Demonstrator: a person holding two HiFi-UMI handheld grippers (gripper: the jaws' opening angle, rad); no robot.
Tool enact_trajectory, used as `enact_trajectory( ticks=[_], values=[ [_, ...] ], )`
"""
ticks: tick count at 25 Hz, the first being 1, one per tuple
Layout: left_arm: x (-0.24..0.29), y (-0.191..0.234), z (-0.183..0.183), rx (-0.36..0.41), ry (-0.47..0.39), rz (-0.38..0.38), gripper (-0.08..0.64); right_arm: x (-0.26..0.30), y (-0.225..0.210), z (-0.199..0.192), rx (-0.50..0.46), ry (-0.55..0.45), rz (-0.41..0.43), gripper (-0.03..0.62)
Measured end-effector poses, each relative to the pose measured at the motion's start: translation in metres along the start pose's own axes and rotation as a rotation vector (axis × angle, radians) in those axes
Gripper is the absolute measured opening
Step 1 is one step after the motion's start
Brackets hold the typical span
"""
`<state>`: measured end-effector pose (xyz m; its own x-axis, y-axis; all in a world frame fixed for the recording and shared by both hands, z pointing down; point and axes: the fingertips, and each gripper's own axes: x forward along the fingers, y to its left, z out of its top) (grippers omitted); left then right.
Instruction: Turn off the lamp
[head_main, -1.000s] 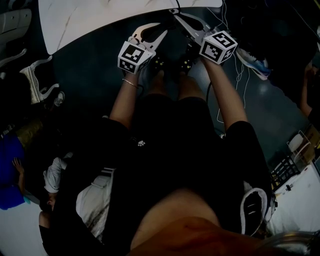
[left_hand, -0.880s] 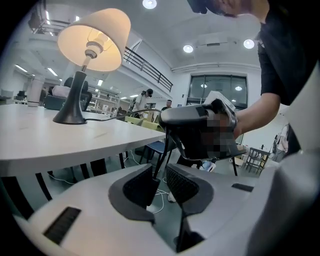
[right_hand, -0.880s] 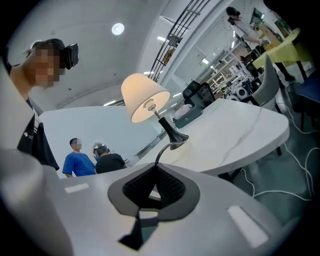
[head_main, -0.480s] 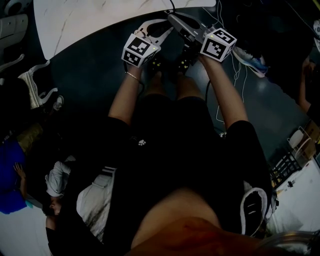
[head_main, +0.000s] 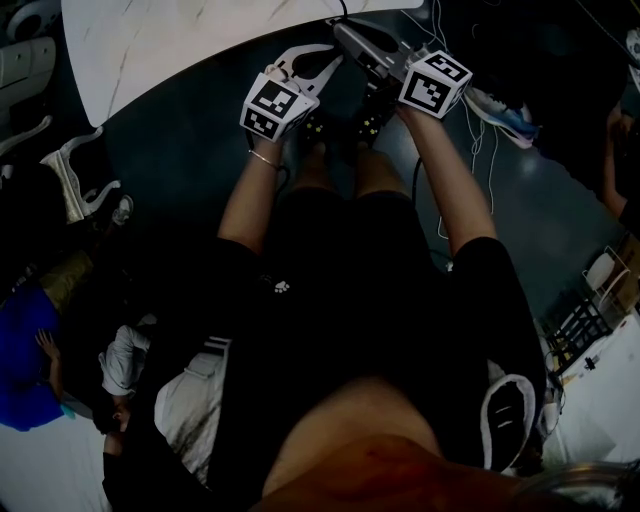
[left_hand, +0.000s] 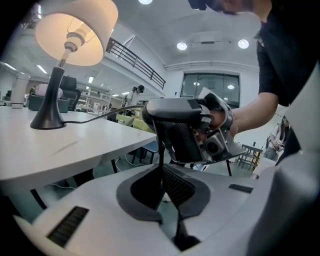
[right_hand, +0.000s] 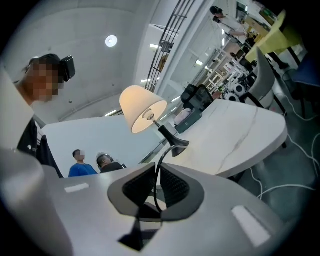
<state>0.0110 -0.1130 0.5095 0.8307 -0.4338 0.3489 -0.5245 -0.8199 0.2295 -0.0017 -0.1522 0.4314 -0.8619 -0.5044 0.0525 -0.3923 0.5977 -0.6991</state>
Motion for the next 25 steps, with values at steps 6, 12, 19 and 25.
enact_trajectory(
  ticks=[6, 12, 19, 25],
  values=[
    [-0.003, -0.007, 0.013, -0.037, -0.018, -0.008, 0.02, -0.02, -0.005, 0.003, -0.089, -0.038, -0.065, 0.037],
    [-0.01, -0.009, 0.023, -0.089, -0.055, 0.0, 0.02, -0.043, -0.007, -0.002, -0.121, -0.052, -0.12, 0.037],
    [-0.022, -0.008, 0.03, -0.107, -0.074, 0.01, 0.02, -0.05, -0.014, -0.037, -0.159, 0.005, -0.174, 0.04],
    [-0.033, -0.007, 0.037, -0.136, -0.086, 0.012, 0.02, -0.042, -0.017, -0.089, -0.262, 0.159, -0.204, 0.075]
  ],
)
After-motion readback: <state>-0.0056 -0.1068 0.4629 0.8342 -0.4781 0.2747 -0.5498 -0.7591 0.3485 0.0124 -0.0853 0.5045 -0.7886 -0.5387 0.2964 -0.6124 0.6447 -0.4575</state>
